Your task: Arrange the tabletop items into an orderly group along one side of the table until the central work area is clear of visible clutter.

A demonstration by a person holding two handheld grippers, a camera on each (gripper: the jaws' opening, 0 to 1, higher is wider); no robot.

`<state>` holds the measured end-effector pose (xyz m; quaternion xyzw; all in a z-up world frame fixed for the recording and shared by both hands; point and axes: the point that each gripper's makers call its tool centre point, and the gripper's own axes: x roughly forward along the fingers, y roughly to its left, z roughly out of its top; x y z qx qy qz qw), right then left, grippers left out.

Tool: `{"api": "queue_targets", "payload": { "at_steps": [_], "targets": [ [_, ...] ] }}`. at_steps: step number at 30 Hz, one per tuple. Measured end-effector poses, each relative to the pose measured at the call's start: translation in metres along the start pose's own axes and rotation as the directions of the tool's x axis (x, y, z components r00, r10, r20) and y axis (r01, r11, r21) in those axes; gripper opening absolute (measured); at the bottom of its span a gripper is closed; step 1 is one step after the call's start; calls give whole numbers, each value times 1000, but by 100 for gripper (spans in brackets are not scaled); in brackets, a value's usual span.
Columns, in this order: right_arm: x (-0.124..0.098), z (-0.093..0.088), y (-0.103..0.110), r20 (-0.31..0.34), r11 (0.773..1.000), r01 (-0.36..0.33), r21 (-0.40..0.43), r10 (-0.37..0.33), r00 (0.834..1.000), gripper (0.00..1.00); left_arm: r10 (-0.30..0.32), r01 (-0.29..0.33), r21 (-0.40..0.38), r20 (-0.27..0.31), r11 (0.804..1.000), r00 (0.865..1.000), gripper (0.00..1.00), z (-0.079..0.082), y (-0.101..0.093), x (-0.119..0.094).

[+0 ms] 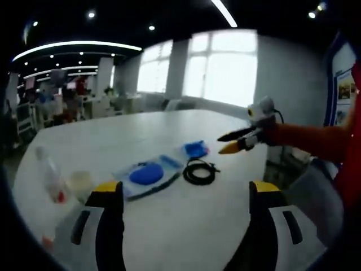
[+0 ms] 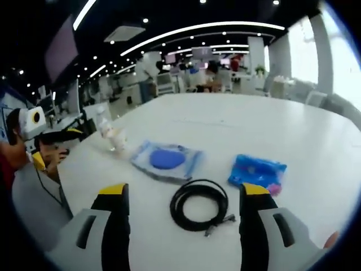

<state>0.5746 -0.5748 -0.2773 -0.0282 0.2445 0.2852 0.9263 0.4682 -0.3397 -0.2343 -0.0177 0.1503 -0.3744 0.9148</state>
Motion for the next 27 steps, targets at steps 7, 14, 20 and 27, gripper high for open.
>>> {"api": "queue_targets", "payload": {
  "at_steps": [7,14,20,27],
  "targets": [
    [-1,7,-56,-10,994,104,22,-104,995,77,4,-3,-31,33,1000,999,90,0,-8,-27],
    [12,5,-115,-38,974,213,80,-211,977,71,-20,22,-33,67,999,998,91,-1,-11,-33],
    [27,-10,-149,-84,959,263,102,-255,963,62,-27,30,-36,81,999,996,92,2,-10,-29],
    [41,-28,-180,-133,944,300,136,-283,950,47,-18,19,-17,51,1000,999,92,-4,-8,-24]
  ]
}}
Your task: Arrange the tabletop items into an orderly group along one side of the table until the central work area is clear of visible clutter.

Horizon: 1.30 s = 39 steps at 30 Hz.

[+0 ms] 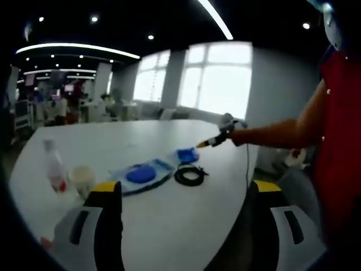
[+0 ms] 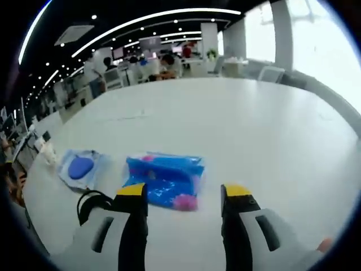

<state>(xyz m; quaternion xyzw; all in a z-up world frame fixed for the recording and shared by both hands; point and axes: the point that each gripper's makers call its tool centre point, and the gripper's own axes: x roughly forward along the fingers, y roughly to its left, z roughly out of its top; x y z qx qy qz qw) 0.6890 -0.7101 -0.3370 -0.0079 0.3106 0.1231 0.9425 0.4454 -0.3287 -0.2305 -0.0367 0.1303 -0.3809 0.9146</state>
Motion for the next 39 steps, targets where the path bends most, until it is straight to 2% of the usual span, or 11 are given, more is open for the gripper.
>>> {"api": "queue_targets", "payload": {
  "at_steps": [6,8,10,18,25,30,39],
  "targets": [
    [24,-7,-8,-35,1000,15,-18,-15,999,40,27,-27,-6,-14,1000,1000,90,-5,7,-1],
    [30,-10,-12,-47,1000,23,-7,-23,999,35,34,-34,-6,-18,999,999,90,-5,8,-1],
    [31,-13,-8,-56,1000,28,4,-28,998,30,39,-39,-9,-23,999,999,89,-7,10,-1],
    [33,-22,2,-78,999,35,0,-35,996,28,62,-62,-19,-29,998,998,89,-9,16,-2],
    [33,-31,7,-105,999,30,14,-28,994,11,73,-74,-23,-40,997,997,88,-11,20,-3],
    [31,-29,10,-94,999,25,40,-21,995,5,76,-78,-25,-48,997,996,87,-13,20,-3],
    [27,-24,22,-75,994,-19,105,27,997,2,73,-74,-24,-55,997,996,86,-14,19,-3]
  ]
}}
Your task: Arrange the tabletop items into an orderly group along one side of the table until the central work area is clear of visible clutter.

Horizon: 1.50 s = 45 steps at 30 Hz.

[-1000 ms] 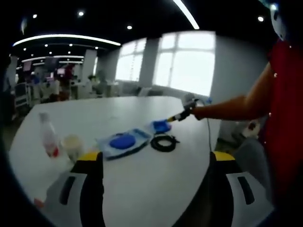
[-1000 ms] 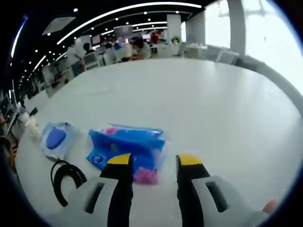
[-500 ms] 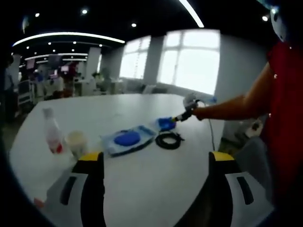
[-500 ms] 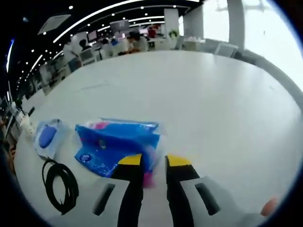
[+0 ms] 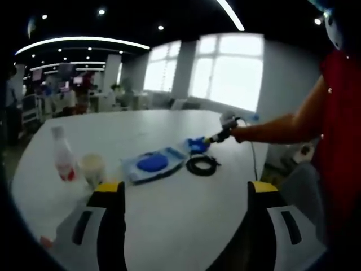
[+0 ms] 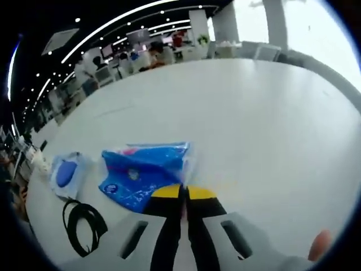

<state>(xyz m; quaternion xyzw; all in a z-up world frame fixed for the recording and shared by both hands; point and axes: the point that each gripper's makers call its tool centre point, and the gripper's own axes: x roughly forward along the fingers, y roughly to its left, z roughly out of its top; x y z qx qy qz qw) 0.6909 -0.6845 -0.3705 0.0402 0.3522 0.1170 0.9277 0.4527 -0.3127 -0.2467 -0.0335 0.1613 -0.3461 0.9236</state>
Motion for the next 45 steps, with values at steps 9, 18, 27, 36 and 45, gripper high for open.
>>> {"api": "queue_targets", "payload": {
  "at_steps": [9,18,27,36,45],
  "targets": [
    [0,-2,16,-12,998,-63,-22,63,998,2,-3,3,1,0,1000,1000,86,0,-1,0],
    [0,-11,23,-25,996,-90,-20,89,996,2,-7,7,0,-2,1000,1000,85,0,-1,0],
    [1,-18,25,-26,995,-90,-36,89,996,4,-13,13,-2,-7,1000,1000,84,-1,-3,0],
    [2,-18,25,-20,997,-80,-24,79,997,5,-17,17,-3,-9,1000,1000,83,-2,-3,0],
    [-4,-14,23,6,997,-73,5,73,997,15,-21,21,-2,-7,1000,1000,83,-1,-4,0]
  ]
}}
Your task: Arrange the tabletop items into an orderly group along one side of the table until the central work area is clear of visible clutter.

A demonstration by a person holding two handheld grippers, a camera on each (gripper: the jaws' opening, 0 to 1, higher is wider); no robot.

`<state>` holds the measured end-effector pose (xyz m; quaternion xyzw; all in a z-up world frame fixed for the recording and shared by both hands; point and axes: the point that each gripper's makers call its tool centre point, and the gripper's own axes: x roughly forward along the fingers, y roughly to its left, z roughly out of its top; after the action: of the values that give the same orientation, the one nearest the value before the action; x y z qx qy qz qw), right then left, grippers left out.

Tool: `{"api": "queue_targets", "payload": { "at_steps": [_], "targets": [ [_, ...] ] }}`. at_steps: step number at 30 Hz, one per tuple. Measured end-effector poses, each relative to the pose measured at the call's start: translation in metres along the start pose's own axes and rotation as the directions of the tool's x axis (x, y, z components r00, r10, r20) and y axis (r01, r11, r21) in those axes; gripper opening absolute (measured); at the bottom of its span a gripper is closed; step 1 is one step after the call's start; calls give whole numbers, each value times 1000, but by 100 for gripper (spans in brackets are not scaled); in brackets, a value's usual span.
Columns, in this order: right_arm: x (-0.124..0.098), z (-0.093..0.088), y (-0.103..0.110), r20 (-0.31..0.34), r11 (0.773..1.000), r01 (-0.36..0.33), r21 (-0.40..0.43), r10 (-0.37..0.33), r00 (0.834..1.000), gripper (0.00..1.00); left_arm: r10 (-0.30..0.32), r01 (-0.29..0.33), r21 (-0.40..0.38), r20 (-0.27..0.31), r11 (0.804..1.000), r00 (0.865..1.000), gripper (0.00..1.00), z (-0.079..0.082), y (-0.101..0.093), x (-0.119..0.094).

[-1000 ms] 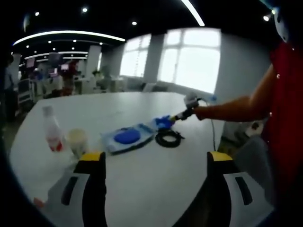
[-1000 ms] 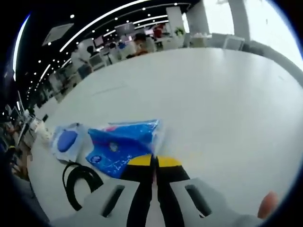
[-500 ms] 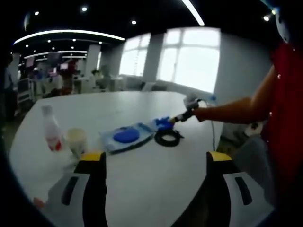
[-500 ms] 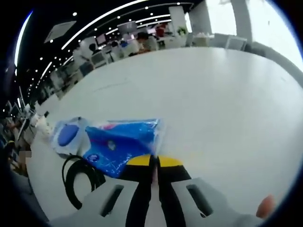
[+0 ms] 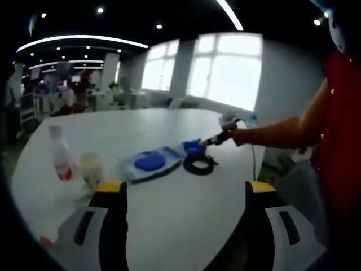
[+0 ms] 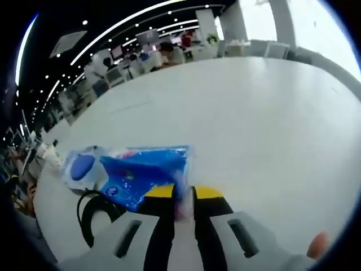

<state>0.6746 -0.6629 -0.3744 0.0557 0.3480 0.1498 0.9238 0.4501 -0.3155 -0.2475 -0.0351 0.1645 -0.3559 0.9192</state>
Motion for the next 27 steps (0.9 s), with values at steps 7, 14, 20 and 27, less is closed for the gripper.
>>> {"api": "queue_targets", "payload": {
  "at_steps": [7,14,20,27],
  "targets": [
    [-19,13,-1,60,1000,19,8,-20,998,21,-15,15,5,-10,1000,1000,83,-1,-5,3],
    [-44,27,10,113,999,0,-44,5,994,23,-87,88,75,-14,993,996,83,18,-20,33],
    [-62,34,27,143,996,-27,-80,38,989,29,-161,161,111,-9,981,987,83,35,-35,66],
    [-74,26,45,131,989,-57,-138,76,988,30,-240,247,81,-88,966,967,83,19,-51,110]
  ]
}}
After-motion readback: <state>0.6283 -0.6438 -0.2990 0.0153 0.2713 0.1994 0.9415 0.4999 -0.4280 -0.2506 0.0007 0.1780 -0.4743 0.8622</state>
